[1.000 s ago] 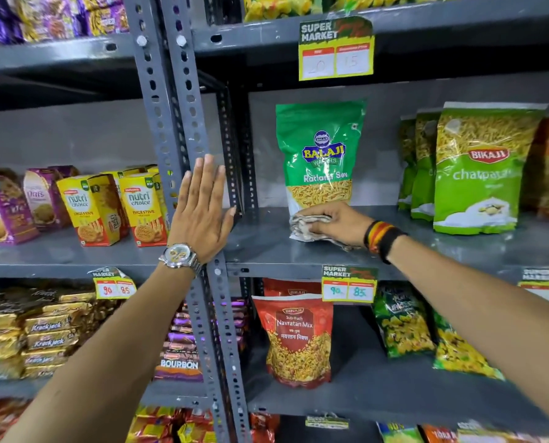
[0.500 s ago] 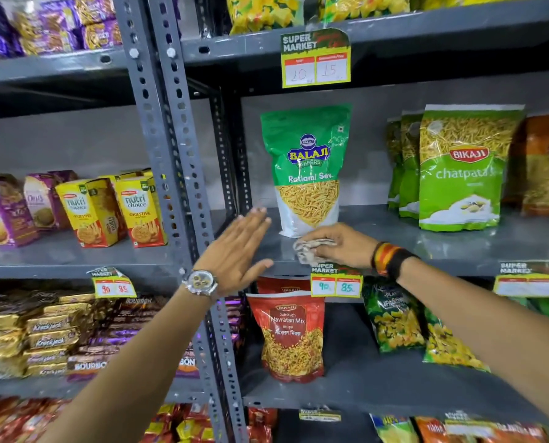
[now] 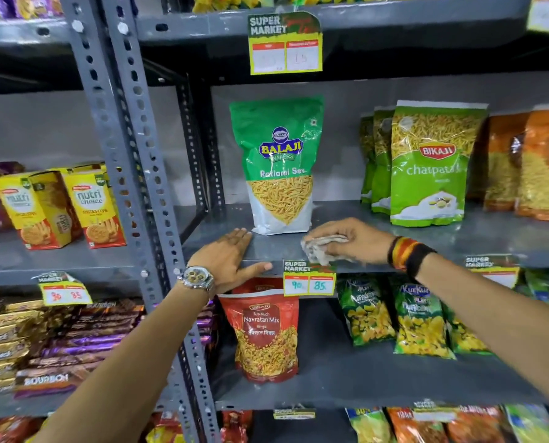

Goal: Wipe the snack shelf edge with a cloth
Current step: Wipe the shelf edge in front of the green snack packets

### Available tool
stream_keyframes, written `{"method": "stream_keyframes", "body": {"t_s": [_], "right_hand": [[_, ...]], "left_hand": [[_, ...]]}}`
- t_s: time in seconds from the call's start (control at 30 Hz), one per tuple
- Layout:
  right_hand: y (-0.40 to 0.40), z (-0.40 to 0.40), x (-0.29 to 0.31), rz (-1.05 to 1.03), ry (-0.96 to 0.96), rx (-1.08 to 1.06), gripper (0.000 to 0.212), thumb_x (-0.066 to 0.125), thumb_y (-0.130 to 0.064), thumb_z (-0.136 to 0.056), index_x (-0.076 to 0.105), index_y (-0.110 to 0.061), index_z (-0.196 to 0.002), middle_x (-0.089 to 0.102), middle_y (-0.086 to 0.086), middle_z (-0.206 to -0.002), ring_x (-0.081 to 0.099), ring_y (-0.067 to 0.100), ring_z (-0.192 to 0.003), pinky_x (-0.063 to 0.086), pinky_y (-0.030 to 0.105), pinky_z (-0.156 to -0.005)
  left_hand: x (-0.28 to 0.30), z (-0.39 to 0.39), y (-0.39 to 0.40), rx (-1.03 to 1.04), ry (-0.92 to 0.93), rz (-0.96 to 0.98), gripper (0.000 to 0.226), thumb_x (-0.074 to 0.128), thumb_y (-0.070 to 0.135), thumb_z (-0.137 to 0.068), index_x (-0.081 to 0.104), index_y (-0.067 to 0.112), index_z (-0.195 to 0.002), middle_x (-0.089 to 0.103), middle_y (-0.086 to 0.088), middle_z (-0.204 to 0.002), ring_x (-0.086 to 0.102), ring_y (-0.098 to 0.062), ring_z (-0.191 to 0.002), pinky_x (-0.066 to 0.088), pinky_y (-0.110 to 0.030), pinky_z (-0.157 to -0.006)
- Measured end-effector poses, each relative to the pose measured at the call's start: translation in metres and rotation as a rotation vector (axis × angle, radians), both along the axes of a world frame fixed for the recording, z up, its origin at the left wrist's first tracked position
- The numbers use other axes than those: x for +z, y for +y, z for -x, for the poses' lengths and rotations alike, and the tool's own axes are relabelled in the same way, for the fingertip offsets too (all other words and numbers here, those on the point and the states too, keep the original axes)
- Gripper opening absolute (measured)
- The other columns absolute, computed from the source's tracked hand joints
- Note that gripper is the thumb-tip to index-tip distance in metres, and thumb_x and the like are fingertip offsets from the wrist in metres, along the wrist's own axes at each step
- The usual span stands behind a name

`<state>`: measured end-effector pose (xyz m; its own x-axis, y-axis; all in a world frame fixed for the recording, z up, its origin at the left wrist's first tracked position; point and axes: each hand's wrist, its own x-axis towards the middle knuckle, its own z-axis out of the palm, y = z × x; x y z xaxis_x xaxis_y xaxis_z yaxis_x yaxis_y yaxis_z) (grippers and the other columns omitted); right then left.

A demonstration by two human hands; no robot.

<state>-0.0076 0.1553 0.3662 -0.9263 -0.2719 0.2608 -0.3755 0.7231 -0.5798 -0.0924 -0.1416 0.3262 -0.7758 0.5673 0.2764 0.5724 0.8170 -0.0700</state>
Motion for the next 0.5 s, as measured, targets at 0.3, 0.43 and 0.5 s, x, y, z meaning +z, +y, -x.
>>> {"method": "stream_keyframes", "body": {"t_s": [0.3,0.43,0.5], "right_hand": [[0.024,0.019,-0.002,0.022,0.058,-0.192,0.030,0.062,-0.004,-0.089,0.067,-0.018,-0.115,0.068,0.004,-0.117,0.062,0.018,-0.112,0.041,-0.005,-0.076],[0.014,-0.033,0.008,-0.068,-0.024,-0.103,0.033,0.060,-0.006,-0.090,0.067,-0.021,-0.118,0.070,-0.015,-0.111,0.064,-0.004,-0.101,0.043,0.001,-0.080],[0.029,-0.048,0.021,-0.015,-0.065,-0.130,0.035,0.059,-0.003,-0.091,0.064,-0.025,-0.118,0.070,-0.025,-0.098,0.066,-0.012,-0.081,0.043,-0.001,-0.066]], "left_hand": [[0.004,-0.007,0.001,-0.014,0.024,0.009,0.103,0.027,0.084,-0.086,0.021,0.012,-0.159,0.025,-0.007,-0.166,0.026,-0.022,-0.151,0.025,-0.038,-0.120],[0.003,-0.005,-0.002,-0.058,0.014,0.005,0.101,0.025,0.084,-0.088,0.022,0.013,-0.159,0.024,-0.006,-0.167,0.024,-0.020,-0.152,0.024,-0.038,-0.121],[0.004,-0.007,-0.001,-0.130,0.075,-0.008,0.095,0.024,0.080,-0.091,0.027,0.013,-0.158,0.026,-0.005,-0.166,0.026,-0.020,-0.152,0.023,-0.036,-0.121]]}}
